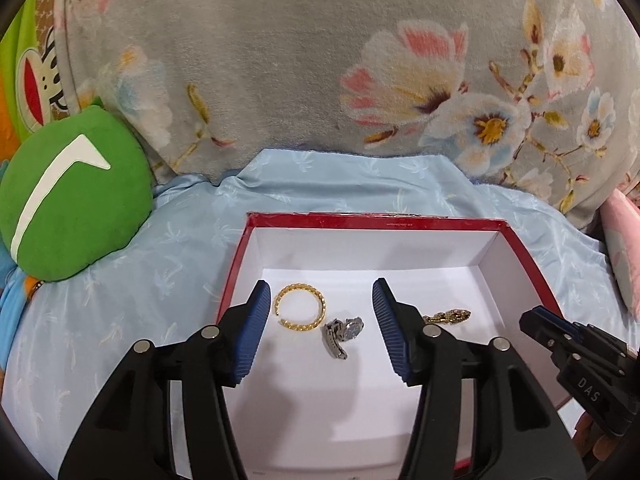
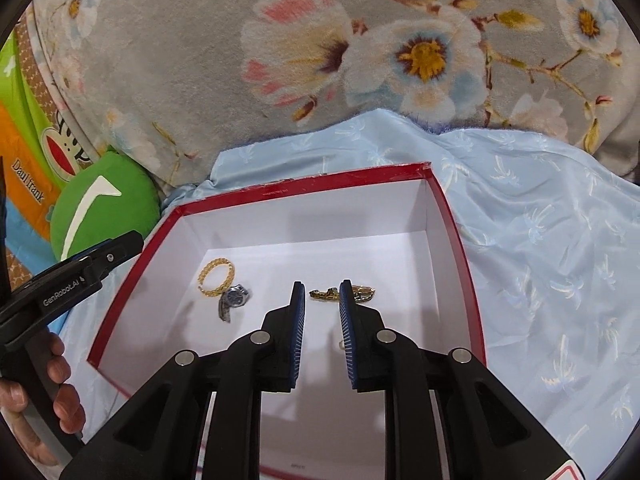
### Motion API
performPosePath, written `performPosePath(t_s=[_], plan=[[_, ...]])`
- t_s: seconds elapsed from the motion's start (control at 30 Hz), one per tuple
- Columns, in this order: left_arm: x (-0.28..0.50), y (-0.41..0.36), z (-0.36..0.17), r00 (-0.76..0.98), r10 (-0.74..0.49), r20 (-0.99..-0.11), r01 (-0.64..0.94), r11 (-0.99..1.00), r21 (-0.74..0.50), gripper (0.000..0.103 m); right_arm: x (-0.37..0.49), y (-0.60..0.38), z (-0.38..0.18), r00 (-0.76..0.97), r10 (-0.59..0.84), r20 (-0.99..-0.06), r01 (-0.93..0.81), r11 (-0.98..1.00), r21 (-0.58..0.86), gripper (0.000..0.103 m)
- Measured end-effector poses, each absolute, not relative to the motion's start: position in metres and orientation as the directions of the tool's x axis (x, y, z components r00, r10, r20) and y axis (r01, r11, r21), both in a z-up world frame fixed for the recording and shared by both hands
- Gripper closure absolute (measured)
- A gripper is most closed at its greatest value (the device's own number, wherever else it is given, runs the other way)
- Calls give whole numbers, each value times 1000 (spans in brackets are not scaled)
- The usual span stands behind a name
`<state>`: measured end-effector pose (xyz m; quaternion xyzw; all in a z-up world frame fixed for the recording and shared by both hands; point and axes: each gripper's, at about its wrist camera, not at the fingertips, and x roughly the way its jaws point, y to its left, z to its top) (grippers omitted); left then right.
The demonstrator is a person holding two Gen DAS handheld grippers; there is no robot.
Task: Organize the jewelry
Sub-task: 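Withdraw both open grippers from the red box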
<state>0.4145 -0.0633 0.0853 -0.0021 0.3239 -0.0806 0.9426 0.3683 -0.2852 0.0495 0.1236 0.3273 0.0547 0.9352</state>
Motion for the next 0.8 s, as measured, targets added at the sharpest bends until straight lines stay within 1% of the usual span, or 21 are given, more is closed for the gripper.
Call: performPosePath(t_s=[0.1, 0.13, 0.17, 0.23, 0.4, 0.53, 0.67, 0.8], plan=[[391, -53, 92, 789, -140, -598, 141, 989, -45, 52, 337, -284, 65, 804, 190, -563, -42, 963, 266, 84], [381, -49, 94, 795, -137, -592, 140, 989, -41, 50, 323, -284, 70, 814, 192, -548, -49, 963, 265, 80], [369, -44, 97, 798, -139, -587, 140, 989, -42, 48, 306, -283, 76, 826, 195, -529, -59, 963, 263, 78], [339, -31, 100, 795, -167, -584, 154, 985, -72, 38, 275, -279, 84, 840, 196, -506, -73, 965, 254, 72], [272, 0, 92, 754, -209, -623, 162, 978, -132, 38, 185, -268, 86, 848, 198, -492, -89, 968, 236, 72], [220, 20, 76, 730, -197, -655, 149, 980, -130, 38, 112, -258, 69, 838, 200, -508, -82, 966, 244, 70], [171, 36, 53, 716, -143, -683, 115, 990, -87, 38, 56, -248, 36, 803, 188, -565, -42, 964, 261, 68], [144, 52, 25, 649, -175, -740, 91, 984, -153, 38, 28, -240, -7, 746, 186, -640, 8, 958, 288, 68]])
